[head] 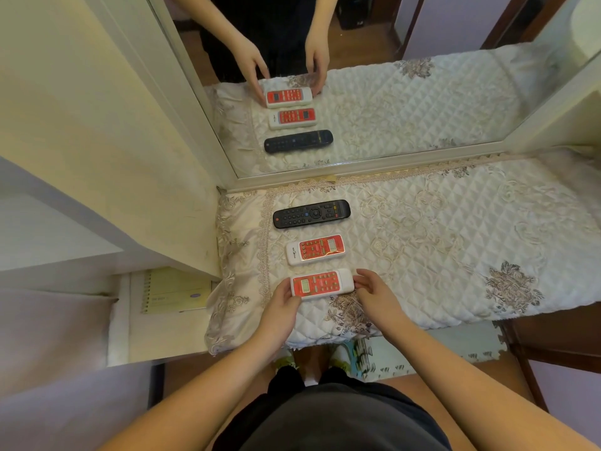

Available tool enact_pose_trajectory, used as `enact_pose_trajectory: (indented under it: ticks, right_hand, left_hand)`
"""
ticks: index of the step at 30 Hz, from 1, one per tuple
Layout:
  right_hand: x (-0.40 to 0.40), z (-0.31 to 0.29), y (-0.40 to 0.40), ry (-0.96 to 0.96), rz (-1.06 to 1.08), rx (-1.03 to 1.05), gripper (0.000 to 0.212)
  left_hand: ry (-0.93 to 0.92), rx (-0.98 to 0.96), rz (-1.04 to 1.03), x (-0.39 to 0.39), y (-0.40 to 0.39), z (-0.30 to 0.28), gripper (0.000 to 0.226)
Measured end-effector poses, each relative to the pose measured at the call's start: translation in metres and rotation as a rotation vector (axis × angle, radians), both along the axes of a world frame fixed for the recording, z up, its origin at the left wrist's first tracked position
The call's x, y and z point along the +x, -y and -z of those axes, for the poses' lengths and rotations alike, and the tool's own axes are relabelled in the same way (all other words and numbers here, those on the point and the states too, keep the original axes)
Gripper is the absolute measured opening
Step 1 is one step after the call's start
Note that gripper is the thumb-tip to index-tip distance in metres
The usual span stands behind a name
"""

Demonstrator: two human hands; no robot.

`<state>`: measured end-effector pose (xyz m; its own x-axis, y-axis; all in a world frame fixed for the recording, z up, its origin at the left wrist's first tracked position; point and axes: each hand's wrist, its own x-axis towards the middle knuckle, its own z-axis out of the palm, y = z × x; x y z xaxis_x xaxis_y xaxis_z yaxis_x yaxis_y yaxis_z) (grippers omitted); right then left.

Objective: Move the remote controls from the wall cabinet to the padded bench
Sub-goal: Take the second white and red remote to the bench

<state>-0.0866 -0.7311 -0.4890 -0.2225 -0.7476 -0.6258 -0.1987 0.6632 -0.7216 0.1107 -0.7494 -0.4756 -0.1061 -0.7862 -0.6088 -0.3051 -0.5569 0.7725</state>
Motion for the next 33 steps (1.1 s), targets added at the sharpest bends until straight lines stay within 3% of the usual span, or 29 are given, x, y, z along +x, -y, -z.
enact_pose_trajectory:
  ticks: [4, 7, 14, 19, 22, 25, 29, 33]
  right_hand:
    - [-0.004, -0.002, -0.003, -0.021, 0.002, -0.002, 0.043]
    - [-0.005, -0.01, -0.005, -0.058, -0.052, -0.015, 0.042]
    - [-0.015, -0.033, -0.002, -0.182, -0.239, -0.127, 0.029]
    - [-0.023, -0.054, 0.009, -0.25, -0.402, -0.176, 0.03]
    - [-0.026, -0.063, 0.017, -0.312, -0.546, -0.158, 0.033]
    - [-0.023, -0.07, 0.019, -0.452, -0.695, -0.194, 0.038]
    - [-0.013, -0.072, 0.015, -0.826, -0.988, -0.325, 0.044]
    - [0.002, -0.063, -0.001, -0.882, -1.027, -0.465, 0.048]
  left_hand:
    - [0.073, -0.06, 0.003, -0.001, -0.006, -0.003, 0.025]
    - [0.169, -0.093, 0.019, 0.001, -0.01, -0.007, 0.04]
    - [0.323, -0.063, 0.187, 0.014, -0.006, -0.018, 0.046]
    - [0.437, -0.184, 0.278, 0.022, -0.002, -0.037, 0.046]
    - [0.575, -0.293, 0.451, 0.025, -0.001, -0.048, 0.05]
    - [0.795, -0.418, 0.588, 0.028, -0.002, -0.058, 0.054]
    - [1.018, -0.453, 0.65, 0.031, -0.018, -0.067, 0.056]
    - [1.135, -0.47, 0.642, 0.034, -0.04, -0.073, 0.057]
